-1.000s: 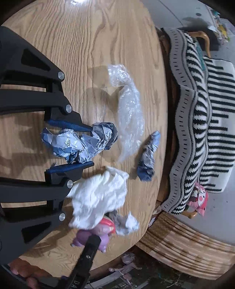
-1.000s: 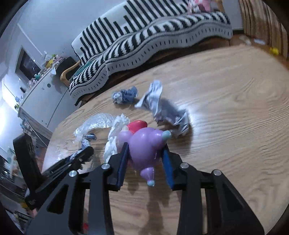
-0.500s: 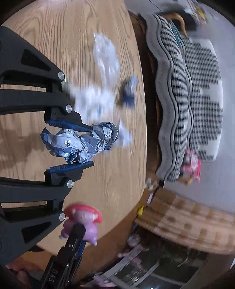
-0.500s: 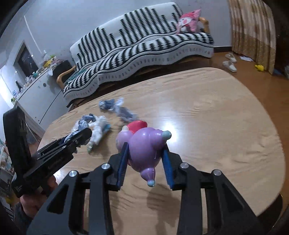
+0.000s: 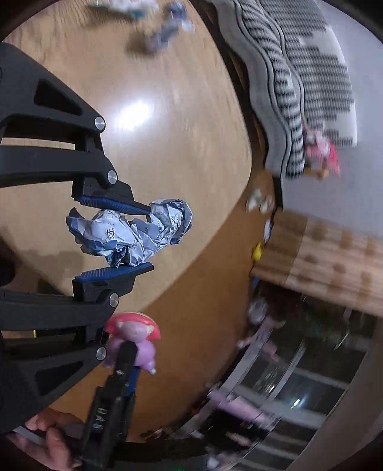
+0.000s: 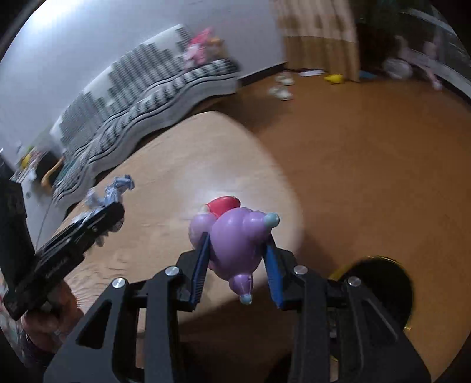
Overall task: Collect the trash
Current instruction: 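Carry both items over the bin and open both tools to drop them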
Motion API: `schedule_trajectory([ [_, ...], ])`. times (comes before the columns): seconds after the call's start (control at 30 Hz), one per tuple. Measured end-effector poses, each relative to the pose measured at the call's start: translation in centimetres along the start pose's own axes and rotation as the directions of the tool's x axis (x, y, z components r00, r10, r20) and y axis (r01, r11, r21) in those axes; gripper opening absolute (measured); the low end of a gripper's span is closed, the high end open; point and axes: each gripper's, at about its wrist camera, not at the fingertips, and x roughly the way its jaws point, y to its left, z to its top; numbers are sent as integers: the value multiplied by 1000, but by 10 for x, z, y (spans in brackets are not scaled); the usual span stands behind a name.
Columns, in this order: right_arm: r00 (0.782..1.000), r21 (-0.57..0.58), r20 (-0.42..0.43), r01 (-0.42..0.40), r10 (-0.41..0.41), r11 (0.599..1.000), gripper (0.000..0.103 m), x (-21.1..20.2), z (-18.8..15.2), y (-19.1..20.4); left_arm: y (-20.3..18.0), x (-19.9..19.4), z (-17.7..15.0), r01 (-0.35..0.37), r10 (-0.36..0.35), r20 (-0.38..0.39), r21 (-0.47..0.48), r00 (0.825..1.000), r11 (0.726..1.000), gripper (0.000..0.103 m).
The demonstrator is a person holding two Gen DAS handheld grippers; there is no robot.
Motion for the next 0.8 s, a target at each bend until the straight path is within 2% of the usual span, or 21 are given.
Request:
schedule_trajectory([
  [0.07, 998, 35, 6, 65, -66, 997, 36, -13, -8, -32, -36, 14, -9, 53, -51, -34, 47, 998, 998, 32],
  [0.17, 984, 112, -15, 180, -179, 977, 36, -31, -25, -88, -82, 27, -22, 117, -109, -71, 127, 991, 985, 32],
  [0.37, 957, 184, -64, 288, -281, 940, 37, -45, -48, -148, -146, 46, -47, 180, -154, -127, 234, 980, 955, 32],
  [0.57, 954, 173, -83, 298, -288, 939, 37, -51, -62, -159, -170, 60, -62, 201, -160, -160, 280, 974, 939, 32],
  [0.73, 955, 166, -80, 295, -285, 941, 39, -56, -63, -155, -172, 65, -67, 196, -150, -171, 293, 974, 936, 32],
  [0.8, 952, 149, -79, 304, -295, 941, 64, -54, -61, -151, -175, 67, -70, 190, -142, -178, 295, 974, 936, 32],
])
